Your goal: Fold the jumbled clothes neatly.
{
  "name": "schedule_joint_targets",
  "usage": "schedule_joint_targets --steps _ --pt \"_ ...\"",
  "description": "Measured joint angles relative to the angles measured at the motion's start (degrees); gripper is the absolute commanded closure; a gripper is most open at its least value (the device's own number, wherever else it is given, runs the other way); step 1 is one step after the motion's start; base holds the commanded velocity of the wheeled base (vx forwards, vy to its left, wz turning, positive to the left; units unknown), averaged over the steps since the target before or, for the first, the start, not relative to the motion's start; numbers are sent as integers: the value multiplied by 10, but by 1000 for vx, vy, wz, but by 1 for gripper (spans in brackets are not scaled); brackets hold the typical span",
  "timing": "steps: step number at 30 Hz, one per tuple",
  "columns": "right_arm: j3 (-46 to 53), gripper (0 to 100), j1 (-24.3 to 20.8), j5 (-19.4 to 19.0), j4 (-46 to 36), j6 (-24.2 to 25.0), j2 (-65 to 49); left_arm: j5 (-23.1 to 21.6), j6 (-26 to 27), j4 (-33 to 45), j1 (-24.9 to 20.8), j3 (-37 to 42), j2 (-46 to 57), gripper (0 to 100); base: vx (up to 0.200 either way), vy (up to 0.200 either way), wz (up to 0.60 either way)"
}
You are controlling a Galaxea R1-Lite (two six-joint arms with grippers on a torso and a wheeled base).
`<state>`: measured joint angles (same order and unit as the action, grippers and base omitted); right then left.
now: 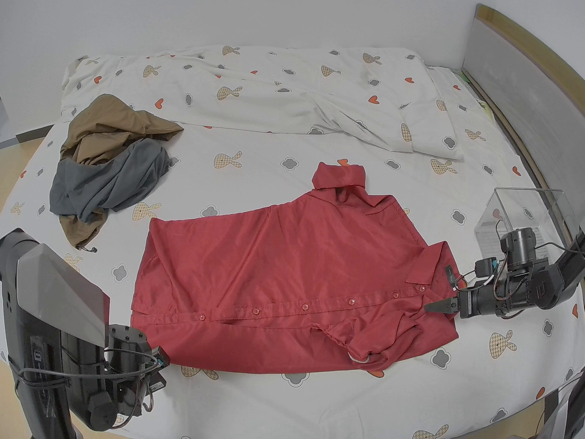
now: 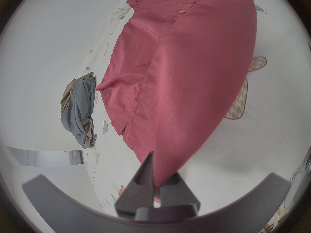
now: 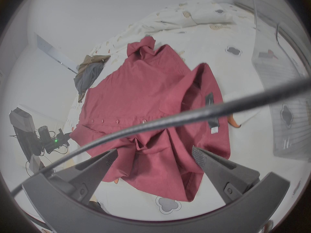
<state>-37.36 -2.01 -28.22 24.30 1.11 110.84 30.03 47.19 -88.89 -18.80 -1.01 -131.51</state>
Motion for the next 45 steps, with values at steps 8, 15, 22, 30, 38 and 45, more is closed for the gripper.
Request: schedule_joint_targets --steps 8,15,22,30,38,45 --pt "-16 0 -5 -30 -31 1 12 -1 1 -1 -2 0 -13 100 0 0 0" --pt "-25 0 -14 -31 -31 1 32 -1 1 -1 -3 0 -13 100 0 0 0" --pt "-19 0 -10 -30 -32 5 8 -1 1 -1 -2 0 -12 100 0 0 0" --pt "0 0 -6 -27 -77 13 -76 -1 0 -1 -2 0 -10 100 0 0 0" --pt "16 0 -12 -27 -90 11 -93 0 1 -1 -3 0 -5 100 0 0 0" --pt "12 0 -13 -26 -86 10 -51 0 0 -1 -3 0 -3 100 0 0 0"
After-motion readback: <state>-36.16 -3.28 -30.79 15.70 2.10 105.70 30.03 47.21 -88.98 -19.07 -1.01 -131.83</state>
